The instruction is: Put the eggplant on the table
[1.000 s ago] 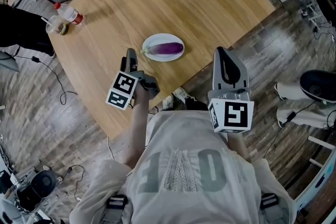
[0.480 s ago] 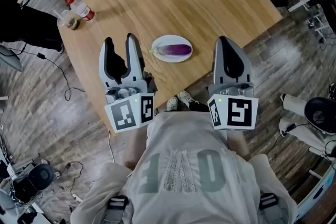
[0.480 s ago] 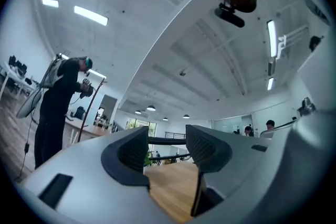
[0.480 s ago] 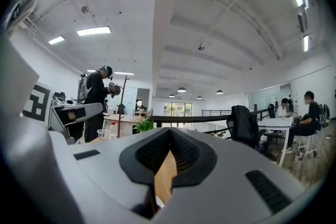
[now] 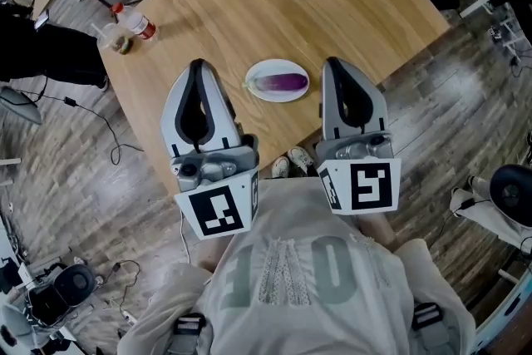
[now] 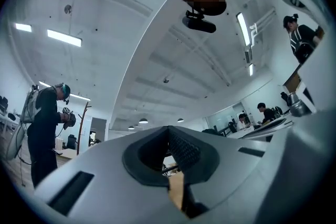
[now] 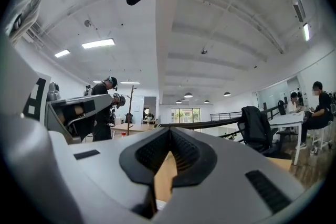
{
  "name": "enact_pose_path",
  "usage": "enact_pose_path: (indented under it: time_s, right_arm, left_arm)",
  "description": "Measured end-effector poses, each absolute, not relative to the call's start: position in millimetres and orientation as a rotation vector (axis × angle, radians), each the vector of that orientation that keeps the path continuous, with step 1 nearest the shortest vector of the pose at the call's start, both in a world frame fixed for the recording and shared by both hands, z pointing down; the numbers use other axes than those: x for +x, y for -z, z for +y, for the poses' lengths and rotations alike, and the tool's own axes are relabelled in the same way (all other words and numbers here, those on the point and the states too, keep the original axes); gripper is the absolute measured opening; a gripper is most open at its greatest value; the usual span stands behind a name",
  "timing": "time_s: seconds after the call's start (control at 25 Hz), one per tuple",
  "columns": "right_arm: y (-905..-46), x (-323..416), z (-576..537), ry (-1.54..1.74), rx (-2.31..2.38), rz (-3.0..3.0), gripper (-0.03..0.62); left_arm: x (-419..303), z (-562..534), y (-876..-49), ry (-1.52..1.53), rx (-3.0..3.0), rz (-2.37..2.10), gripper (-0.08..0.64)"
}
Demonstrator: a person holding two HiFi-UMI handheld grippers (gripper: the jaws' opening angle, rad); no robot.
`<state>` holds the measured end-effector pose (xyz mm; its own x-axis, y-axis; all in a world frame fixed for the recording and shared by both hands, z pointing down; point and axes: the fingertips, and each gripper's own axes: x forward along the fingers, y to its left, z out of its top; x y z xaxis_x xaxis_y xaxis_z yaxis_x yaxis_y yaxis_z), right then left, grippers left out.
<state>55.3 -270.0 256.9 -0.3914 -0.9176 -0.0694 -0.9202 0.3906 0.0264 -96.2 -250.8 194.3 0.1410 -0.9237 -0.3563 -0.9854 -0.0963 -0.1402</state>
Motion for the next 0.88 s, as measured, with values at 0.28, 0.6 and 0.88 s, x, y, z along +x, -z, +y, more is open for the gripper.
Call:
enact_pose_path:
  time_s: [0.28,0.6,0.88]
  right_arm:
    - [-261.0,45.9,-268.5,-0.12,-1.686,2.653,0.018]
    - [-263.6,41.3,-266.8,-0.116,-1.663,2.684,0.018]
    - [-266.3,43.5,-268.4,-0.114,-1.667,2.694,0.018]
  left_arm:
    - [-89.8,-249.3,-196.9,-0.21,-2.093,1.831,0.008]
    - [-90.6,-246.3,-194.5,-0.234,-2.098,1.823,0.008]
    - [-85.9,-246.7,-192.8,-0.23,-2.103,1.801,0.008]
